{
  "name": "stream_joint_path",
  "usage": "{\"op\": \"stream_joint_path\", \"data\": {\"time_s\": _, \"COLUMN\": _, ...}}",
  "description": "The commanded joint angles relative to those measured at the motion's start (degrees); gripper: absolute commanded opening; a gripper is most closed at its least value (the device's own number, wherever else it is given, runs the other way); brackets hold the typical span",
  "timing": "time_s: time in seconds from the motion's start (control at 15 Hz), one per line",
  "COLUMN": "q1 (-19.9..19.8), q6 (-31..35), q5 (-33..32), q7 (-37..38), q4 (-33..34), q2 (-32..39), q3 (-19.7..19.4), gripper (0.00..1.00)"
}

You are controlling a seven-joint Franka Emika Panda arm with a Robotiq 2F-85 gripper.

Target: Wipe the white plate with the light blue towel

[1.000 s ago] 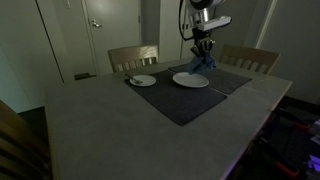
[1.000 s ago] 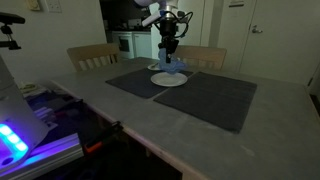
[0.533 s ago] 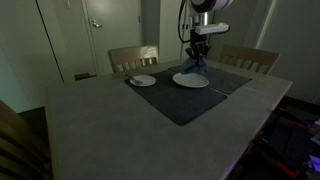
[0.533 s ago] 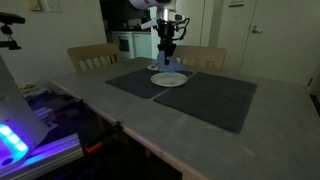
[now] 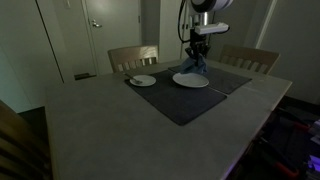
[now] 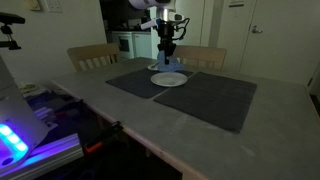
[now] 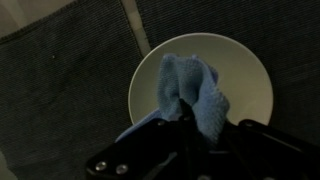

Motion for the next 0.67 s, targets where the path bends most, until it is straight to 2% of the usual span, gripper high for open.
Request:
{"op": "stream_joint_path", "data": {"time_s": 0.0, "q1": -0.4, "q6": -0.3, "q5": 0.3, "q7": -0.4, "q4": 0.6, "q2": 0.7, "q3": 0.5, "gripper": 0.02}}
{"op": "stream_joint_path", "data": {"time_s": 0.6, "q1": -1.0, "q6": -0.3, "q5": 0.6, "q7": -0.9, "q4": 3.4, "q2": 6.6, "q3": 0.0, "gripper": 0.02}}
